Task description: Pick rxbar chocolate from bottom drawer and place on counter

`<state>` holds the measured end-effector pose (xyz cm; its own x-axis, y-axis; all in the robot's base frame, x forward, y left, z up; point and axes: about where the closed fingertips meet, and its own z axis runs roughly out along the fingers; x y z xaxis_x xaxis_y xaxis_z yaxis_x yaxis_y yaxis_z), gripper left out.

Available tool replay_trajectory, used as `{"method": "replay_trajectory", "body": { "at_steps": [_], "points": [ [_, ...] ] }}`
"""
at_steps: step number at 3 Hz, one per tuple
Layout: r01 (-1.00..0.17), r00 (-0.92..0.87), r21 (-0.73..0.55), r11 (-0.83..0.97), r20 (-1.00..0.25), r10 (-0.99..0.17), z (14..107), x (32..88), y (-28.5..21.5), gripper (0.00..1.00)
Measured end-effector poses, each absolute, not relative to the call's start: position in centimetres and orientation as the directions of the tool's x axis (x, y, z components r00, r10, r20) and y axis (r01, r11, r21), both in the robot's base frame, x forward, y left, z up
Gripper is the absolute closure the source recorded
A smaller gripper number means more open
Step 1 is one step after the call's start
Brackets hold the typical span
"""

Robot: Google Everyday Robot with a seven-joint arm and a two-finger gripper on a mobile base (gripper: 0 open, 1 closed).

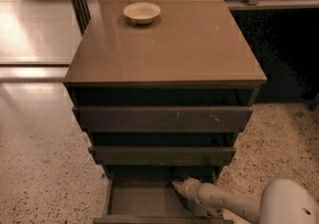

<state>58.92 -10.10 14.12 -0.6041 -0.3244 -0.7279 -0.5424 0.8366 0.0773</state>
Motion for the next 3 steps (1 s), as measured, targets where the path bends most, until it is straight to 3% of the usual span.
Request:
{"method": "replay_trajectory", "body": {
  "at_steps": [3],
  "points": [
    [-0.644, -0.648, 0.334, 0.688, -0.716, -0.259, 18.5, 57.9, -10.9, 1.0]
  ]
}}
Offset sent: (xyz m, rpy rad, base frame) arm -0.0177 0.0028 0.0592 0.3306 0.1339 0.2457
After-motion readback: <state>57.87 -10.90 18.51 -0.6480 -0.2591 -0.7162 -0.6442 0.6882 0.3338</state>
